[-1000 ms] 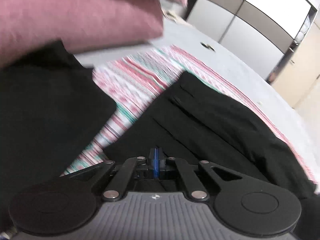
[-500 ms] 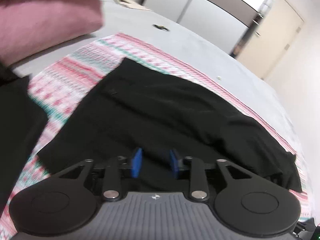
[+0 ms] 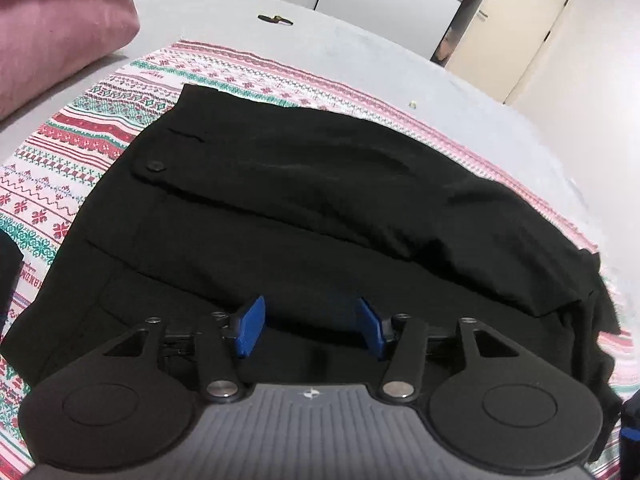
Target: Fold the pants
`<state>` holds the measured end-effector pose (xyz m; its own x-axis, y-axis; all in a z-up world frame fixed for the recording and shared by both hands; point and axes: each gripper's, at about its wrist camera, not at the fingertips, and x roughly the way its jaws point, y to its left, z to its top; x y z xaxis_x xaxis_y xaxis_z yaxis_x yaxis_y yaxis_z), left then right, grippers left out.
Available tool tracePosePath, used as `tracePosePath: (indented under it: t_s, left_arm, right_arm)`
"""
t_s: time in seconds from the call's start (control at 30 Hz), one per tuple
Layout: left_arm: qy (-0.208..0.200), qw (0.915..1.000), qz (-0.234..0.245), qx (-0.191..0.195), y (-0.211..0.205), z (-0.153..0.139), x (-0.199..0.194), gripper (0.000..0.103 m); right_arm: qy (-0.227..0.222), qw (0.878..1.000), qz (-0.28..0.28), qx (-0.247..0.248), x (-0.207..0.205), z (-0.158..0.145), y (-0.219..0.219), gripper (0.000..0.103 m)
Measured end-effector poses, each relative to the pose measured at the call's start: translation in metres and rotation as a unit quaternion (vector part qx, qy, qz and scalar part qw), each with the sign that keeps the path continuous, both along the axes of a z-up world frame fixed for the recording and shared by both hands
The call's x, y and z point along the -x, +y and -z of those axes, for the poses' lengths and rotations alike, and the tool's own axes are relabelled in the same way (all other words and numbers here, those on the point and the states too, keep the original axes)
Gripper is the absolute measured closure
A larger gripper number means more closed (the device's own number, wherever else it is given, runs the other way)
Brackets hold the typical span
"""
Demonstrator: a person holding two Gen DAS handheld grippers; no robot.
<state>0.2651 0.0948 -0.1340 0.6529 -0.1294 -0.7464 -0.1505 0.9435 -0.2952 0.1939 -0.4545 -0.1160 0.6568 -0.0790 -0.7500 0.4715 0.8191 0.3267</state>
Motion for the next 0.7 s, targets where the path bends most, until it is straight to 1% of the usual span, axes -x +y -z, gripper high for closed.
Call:
tracePosePath:
  t_s: [0.03,0.07,0.1,0.13,0.17,0.2,0.23,0.27,0.3,0.33,0.4,0.47,0.5,0.57,0.6,0.63,0.7]
  left_arm:
    - [0.006,1.0000,0.003,0.004,-0.001,0.004,-0.001,0.032]
    - [0.011,0.9999,0.004,0.008,-0.001,0.007,-0.003,0.032]
    - [0.019,0.9998,0.002,0.011,0.006,0.010,-0.010,0.032]
    - [0.024,0.9996,-0.001,0.012,0.007,0.013,-0.012,0.032]
    - [0.029,0.9995,-0.005,0.011,0.009,0.016,-0.014,0.032]
    - [0.032,0.9994,-0.009,0.010,0.010,0.020,-0.013,0.032]
    - [0.034,0.9993,-0.013,0.011,0.012,0.022,-0.012,0.032]
    - [0.034,0.9992,-0.016,0.014,0.013,0.021,-0.008,0.032]
    - [0.032,0.9992,-0.017,0.017,0.014,0.020,-0.008,0.032]
    - [0.030,0.9992,-0.018,0.018,0.016,0.018,-0.007,0.032]
    - [0.026,0.9993,-0.020,0.015,0.019,0.015,-0.006,0.032]
    - [0.023,0.9995,-0.021,0.009,0.021,0.012,-0.008,0.032]
    - [0.023,0.9995,-0.022,0.004,0.022,0.012,-0.010,0.032]
    - [0.026,0.9994,-0.025,-0.002,0.024,0.013,-0.015,0.032]
    - [0.027,0.9993,-0.027,-0.003,0.025,0.014,-0.017,0.032]
    - [0.029,0.9991,-0.029,-0.007,0.026,0.016,-0.021,0.032]
    - [0.033,0.9989,-0.029,-0.019,0.026,0.019,-0.024,0.032]
  right_arm:
    - [0.007,1.000,-0.017,0.001,-0.009,0.003,0.001,0.037]
    - [0.012,0.999,-0.033,0.014,-0.016,0.006,0.007,0.039]
    - [0.018,0.998,-0.045,0.035,-0.023,0.006,0.013,0.044]
    - [0.025,0.997,-0.056,0.055,-0.029,0.010,-0.001,0.064]
    - [0.031,0.994,-0.067,0.078,-0.020,0.006,0.004,0.097]
    - [0.034,0.993,-0.074,0.089,-0.009,0.002,0.000,0.095]
    - [0.014,0.993,-0.075,0.091,-0.004,-0.004,-0.005,0.096]
    - [-0.007,0.991,-0.069,0.114,-0.002,-0.009,-0.012,0.096]
    - [-0.030,0.986,-0.054,0.154,0.002,-0.021,-0.011,0.096]
    - [-0.060,0.979,-0.033,0.194,0.011,-0.041,-0.008,0.096]
    - [-0.099,0.965,0.004,0.243,0.025,-0.080,-0.008,0.096]
    - [-0.110,0.952,0.027,0.285,0.020,-0.110,-0.019,0.096]
    - [-0.106,0.947,0.031,0.302,0.012,-0.124,-0.028,0.096]
    - [-0.070,0.943,0.025,0.325,-0.019,-0.142,-0.052,0.096]
    - [-0.050,0.942,0.022,0.330,-0.038,-0.141,-0.067,0.096]
    - [-0.019,0.942,0.014,0.334,-0.060,-0.137,-0.083,0.096]
    - [0.033,0.942,0.007,0.333,-0.094,-0.122,-0.104,0.096]
